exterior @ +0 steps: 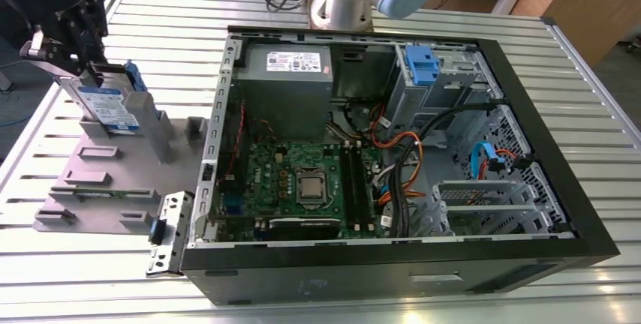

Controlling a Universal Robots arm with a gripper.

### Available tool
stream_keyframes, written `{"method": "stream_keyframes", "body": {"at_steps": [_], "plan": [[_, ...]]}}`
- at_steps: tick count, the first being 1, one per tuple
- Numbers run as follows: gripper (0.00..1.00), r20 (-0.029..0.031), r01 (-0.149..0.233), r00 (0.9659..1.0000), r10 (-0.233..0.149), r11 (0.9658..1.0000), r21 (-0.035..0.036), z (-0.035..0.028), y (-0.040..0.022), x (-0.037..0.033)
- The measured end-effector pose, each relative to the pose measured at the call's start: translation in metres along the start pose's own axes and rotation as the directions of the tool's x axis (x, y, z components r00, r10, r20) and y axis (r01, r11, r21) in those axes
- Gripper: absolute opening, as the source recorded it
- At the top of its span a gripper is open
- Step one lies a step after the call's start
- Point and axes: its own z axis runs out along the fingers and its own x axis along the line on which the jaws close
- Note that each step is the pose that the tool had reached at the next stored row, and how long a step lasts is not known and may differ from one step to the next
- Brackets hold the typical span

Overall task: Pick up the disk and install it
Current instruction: 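Pick up the disk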

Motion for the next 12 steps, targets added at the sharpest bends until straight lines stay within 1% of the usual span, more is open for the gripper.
{"method": "stream_keyframes", "body": {"at_steps": [6,7,10,12], "plan": [[0.35,0.0,0.001,1.0,-0.001,1.0,0.0,0.0,0.0,0.0],[0.35,-0.0002,0.007,1.0,-0.007,1.0,-0.0002,0.0,0.0,0.0],[0.35,-0.002,0.049,0.9988,-0.049,0.9988,-0.0013,0.0001,-0.0001,0.0],[0.35,-0.0027,0.063,0.998,-0.063,0.998,-0.0018,0.0,0.0,0.0]]}}
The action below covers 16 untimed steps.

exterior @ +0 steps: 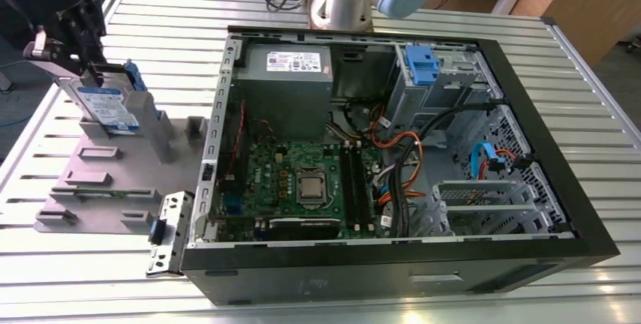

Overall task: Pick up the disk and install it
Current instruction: 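Pick up the disk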

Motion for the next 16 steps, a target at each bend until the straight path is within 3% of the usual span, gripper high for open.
{"method": "stream_keyframes", "body": {"at_steps": [3,16], "plan": [[0.35,-0.0008,0.018,0.9998,-0.018,0.9998,-0.0005,0.0,0.0001,0.0],[0.35,-0.0013,0.032,0.9995,-0.032,0.9995,-0.0008,0.0001,0.0001,0.0]]}}
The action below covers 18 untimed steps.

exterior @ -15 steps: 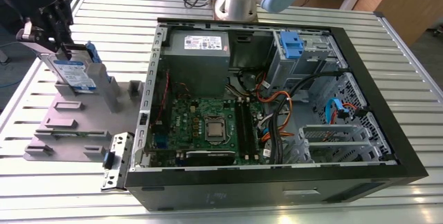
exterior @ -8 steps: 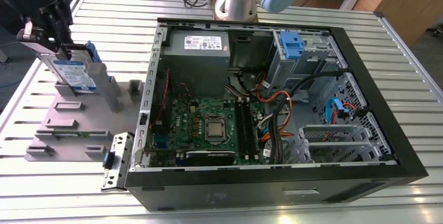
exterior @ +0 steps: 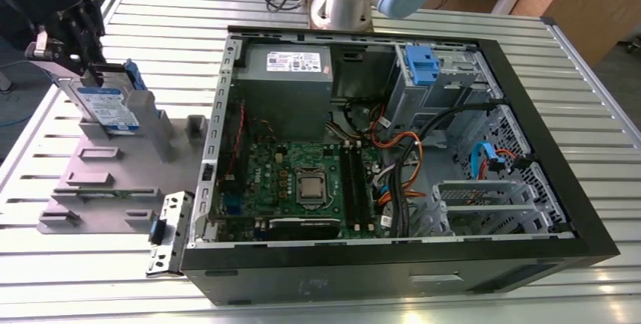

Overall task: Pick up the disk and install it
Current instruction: 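Pick up the disk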

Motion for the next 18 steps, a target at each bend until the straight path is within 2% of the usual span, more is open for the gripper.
{"method": "stream_keyframes", "body": {"at_steps": [14,18], "plan": [[0.35,-0.0002,0.003,1.0,-0.003,1.0,-0.0002,0.0,0.0,0.0],[0.35,0.0005,-0.014,0.9999,0.014,0.9999,0.0004,0.0,0.0,-0.0001]]}}
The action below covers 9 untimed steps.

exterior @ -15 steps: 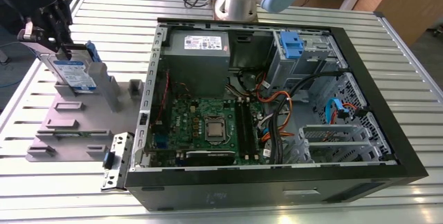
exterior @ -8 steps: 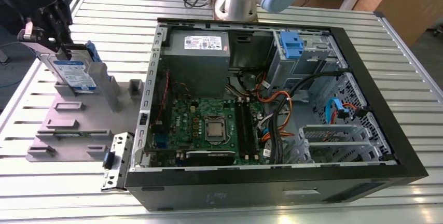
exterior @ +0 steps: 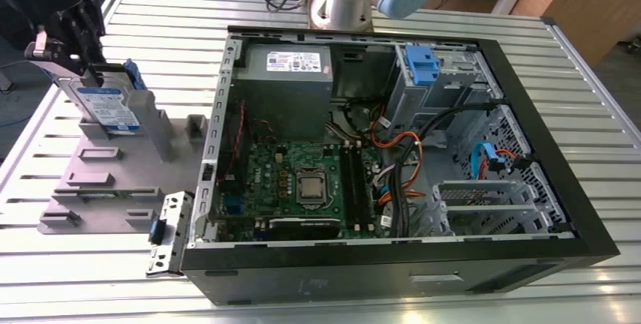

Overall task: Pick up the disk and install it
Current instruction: 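Pick up the disk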

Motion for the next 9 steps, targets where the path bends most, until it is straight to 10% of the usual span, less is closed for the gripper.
{"method": "stream_keyframes", "body": {"at_steps": [9], "plan": [[0.35,0.0002,0.0,1.0,0.0,1.0,0.0002,-0.0009,0.0001,0.0]]}}
